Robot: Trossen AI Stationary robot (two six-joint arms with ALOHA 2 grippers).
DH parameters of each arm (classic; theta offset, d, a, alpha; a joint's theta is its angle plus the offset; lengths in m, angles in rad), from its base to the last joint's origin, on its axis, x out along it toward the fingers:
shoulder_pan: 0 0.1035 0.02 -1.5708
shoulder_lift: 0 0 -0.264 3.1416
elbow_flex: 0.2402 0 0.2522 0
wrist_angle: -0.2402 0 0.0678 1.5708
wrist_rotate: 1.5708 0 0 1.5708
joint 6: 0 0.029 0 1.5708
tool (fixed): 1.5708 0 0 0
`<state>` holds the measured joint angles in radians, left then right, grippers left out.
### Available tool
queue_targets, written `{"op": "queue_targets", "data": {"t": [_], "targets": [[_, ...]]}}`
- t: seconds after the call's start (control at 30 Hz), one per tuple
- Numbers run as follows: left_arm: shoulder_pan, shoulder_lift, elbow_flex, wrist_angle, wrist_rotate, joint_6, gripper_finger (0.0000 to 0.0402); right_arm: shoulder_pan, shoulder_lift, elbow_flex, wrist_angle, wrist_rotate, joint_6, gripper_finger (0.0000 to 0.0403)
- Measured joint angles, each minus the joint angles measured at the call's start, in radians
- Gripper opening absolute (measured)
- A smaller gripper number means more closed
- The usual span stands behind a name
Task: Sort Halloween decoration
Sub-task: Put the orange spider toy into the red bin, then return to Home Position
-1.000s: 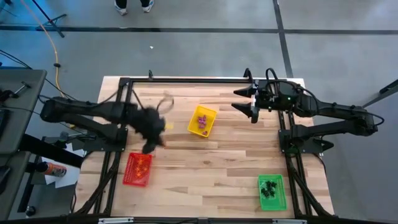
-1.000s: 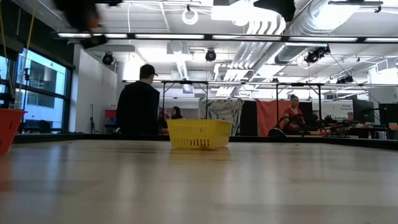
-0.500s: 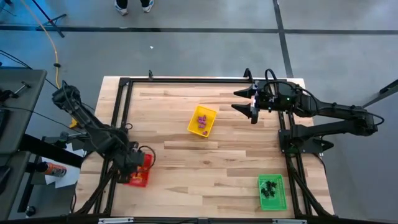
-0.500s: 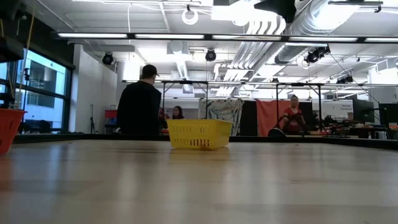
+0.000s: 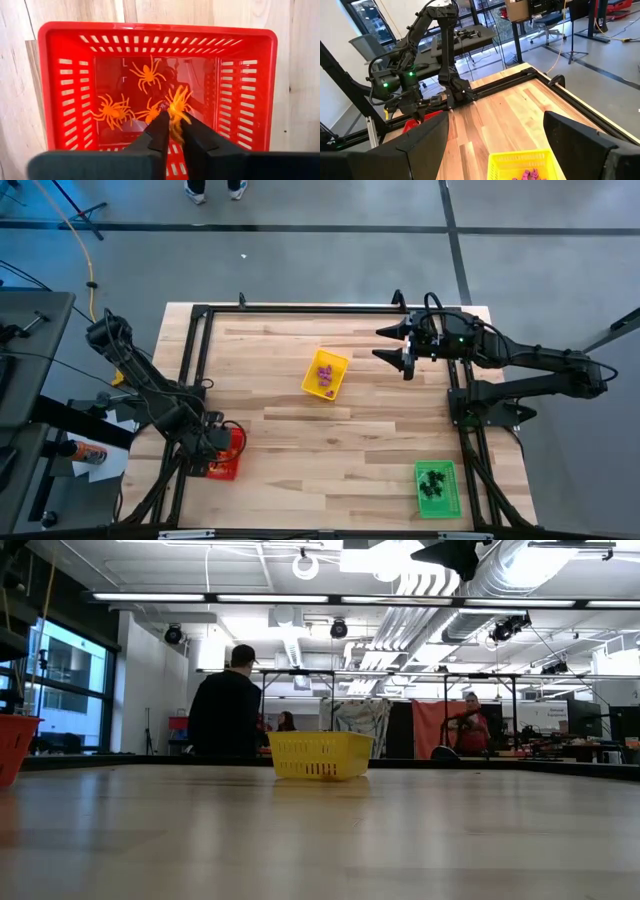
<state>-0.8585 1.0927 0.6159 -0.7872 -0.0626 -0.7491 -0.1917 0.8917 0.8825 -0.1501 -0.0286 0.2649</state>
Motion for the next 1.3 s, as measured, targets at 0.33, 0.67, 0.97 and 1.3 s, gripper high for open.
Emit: {"op": "queue_targets", "data": {"t": [0.33,0.67,0.97,1.3], "targets": [[0.001,-0.001,0.0,-0.002,0.007,-0.016,0.0148,0.0,0.0,0.0,-0.006,0.0,0.0,0.0319],[0.134,-0.033,0.248,-0.12,-0.143,0.023,0.0219,0.0,0.0,0.0,-0.004,0.0,-0.004,0.0319],[0.438,-0.039,0.502,0.109,-0.479,0.408,0.0225,0.0,0.0,0.0,-0.002,-0.001,-0.038,0.0319],[0.709,-0.039,0.533,0.471,-0.331,0.735,0.0225,0.0,-0.001,0.0,0.072,-0.001,-0.038,0.0319]]}}
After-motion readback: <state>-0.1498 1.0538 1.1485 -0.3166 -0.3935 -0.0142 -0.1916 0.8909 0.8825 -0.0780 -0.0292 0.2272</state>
